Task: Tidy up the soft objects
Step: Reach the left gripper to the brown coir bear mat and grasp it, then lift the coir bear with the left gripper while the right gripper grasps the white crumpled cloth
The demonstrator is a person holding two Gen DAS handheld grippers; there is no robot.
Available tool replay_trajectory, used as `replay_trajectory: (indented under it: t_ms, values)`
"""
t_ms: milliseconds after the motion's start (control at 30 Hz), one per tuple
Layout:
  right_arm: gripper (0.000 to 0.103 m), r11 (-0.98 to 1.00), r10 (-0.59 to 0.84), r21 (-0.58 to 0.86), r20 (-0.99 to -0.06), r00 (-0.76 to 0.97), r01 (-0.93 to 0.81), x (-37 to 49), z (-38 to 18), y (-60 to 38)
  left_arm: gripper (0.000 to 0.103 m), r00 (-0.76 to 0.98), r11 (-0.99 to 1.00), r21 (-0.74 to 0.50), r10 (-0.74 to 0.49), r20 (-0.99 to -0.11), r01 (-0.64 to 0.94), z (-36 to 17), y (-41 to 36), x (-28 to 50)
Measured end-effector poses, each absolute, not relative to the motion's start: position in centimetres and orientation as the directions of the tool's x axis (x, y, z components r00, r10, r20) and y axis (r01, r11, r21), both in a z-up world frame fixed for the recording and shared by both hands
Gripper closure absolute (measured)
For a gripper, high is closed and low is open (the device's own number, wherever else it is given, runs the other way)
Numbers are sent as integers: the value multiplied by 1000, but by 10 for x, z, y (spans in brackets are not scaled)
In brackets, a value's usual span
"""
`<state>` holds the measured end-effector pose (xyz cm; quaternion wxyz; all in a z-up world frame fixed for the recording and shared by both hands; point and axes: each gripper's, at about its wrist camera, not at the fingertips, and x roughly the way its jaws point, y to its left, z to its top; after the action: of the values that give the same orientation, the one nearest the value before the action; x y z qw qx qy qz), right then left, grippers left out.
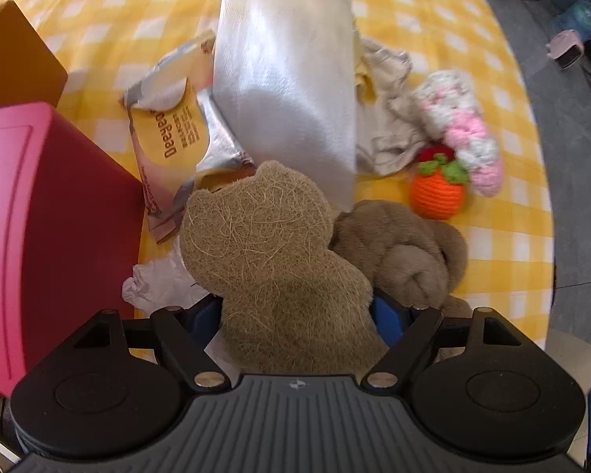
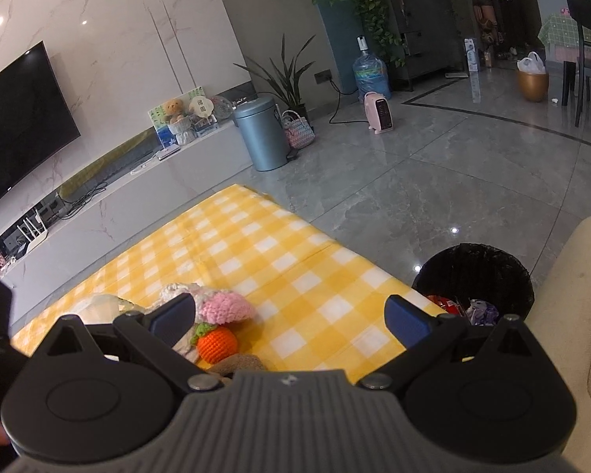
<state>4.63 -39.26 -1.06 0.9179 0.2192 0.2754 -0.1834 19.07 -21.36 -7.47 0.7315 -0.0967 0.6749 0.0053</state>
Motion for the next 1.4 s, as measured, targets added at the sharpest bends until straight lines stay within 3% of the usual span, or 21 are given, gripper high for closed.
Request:
replay_trajectory:
  t_ms: [233, 567, 800, 1167, 1300, 1400]
  values:
    - [3, 833, -206, 310, -595, 777, 459, 46, -12, -396, 18, 101, 980, -179, -171, -980, -82, -71, -207, 185]
    - [3, 840, -202, 299, -604, 771, 454, 49, -14, -394, 18, 137, 944, -258, -289, -948, 204, -15, -189, 149]
    - [3, 863, -154, 302, -607, 780, 405, 52, -14, -389, 18, 270, 928, -222, -306, -913, 300, 13, -169, 128]
    - [3, 982, 92, 186, -670, 737, 46, 63, -16, -332, 18, 467, 909, -220, -375, -801, 353, 57, -115, 81]
    - [3, 987, 156, 132, -671, 725, -90, 61, -15, -300, 18, 509, 916, -263, -388, -768, 302, 64, -88, 75]
    - [3, 965, 261, 170, -667, 698, -198, 59, -16, -280, 18, 513, 902, -324, -428, -744, 284, 61, -74, 76]
